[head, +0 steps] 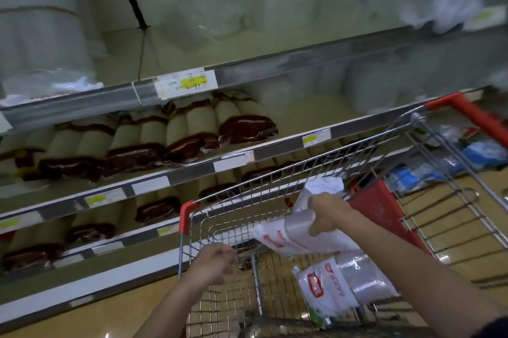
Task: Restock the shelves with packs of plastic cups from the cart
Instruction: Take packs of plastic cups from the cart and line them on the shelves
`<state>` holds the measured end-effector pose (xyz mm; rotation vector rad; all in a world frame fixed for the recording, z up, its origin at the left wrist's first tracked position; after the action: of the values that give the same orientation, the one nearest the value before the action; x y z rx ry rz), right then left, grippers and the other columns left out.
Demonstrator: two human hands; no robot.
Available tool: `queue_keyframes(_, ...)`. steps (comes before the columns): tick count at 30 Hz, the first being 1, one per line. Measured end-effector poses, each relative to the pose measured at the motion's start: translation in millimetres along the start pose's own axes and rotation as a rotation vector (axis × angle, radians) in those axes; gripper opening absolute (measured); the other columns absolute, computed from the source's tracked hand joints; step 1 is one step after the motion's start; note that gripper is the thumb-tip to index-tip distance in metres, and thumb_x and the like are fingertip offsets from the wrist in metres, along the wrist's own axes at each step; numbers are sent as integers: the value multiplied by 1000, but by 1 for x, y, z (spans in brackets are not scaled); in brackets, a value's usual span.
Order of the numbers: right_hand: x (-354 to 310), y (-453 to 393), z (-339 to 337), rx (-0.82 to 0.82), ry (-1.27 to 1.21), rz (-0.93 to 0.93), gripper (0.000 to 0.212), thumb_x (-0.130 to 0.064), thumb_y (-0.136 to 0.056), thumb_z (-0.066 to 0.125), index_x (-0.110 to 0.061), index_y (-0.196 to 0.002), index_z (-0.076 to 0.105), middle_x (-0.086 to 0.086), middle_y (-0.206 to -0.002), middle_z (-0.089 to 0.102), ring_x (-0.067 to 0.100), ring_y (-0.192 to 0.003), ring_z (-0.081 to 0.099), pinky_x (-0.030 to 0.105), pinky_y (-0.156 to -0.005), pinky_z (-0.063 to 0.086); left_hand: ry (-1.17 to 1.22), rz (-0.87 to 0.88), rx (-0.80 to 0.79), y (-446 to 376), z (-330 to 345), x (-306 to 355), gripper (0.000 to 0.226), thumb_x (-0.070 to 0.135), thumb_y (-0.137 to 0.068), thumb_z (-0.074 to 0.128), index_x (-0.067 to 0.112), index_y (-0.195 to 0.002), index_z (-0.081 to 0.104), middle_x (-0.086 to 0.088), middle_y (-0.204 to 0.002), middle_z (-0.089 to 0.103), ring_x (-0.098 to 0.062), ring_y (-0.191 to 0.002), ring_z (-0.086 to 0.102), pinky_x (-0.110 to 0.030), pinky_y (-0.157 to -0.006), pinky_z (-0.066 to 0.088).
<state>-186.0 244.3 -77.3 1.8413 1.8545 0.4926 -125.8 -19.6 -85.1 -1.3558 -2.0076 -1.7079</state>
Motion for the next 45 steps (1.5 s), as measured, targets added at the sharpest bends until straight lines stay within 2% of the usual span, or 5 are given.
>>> queue_keyframes(6,-30,63,-66,34,-691,-164,33,-21,-70,78,-5,-98,70,11,-97,69,16,-79,67,27,-62,54,-98,114,-162,32,-28,8,19,34,-90,58,19,-79,64,9,-72,56,-3,-62,51,-16,-55,41)
queue_keyframes(11,-83,98,-95,-52,-1350,-412,61,-25,-51,81,-3,-107,68,13,-96,69,20,-79,67,25,-66,54,-41,330,-274,71,-60,19,72,60,-58,79,21,-116,60,7,-120,64,-4,-109,61,-18,-95,48)
queue_keyframes(15,-143,100,-129,-77,-1511,-643,81,-41,-40,90,-7,-110,67,13,-101,69,23,-83,66,30,-68,53,298,532,-73,113,-107,60,65,36,-62,81,16,-119,57,1,-114,70,-7,-105,66,-25,-87,54)
queue_keyframes(32,-376,221,-291,224,-1169,-1086,51,-45,-72,60,-11,-109,58,4,-95,71,12,-74,70,28,-61,57,437,979,759,317,-340,125,55,43,-65,78,19,-110,57,2,-97,72,-14,-82,72,-32,-62,60)
queue_keyframes(45,-568,177,-473,673,-870,-739,66,-61,-82,52,-6,-117,57,13,-111,67,29,-93,68,36,-70,57,204,836,785,311,-600,204,59,44,-82,66,1,-120,54,-10,-98,65,-20,-77,67,-32,-56,57)
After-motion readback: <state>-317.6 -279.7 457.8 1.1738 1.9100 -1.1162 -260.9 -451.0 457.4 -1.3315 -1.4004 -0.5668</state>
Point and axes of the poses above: each hand's wrist, its own y-axis away from the middle knuckle, its own z-axis out of the palm, x = y × z, the point moved 5 cm from there along -y, towards the middle knuckle
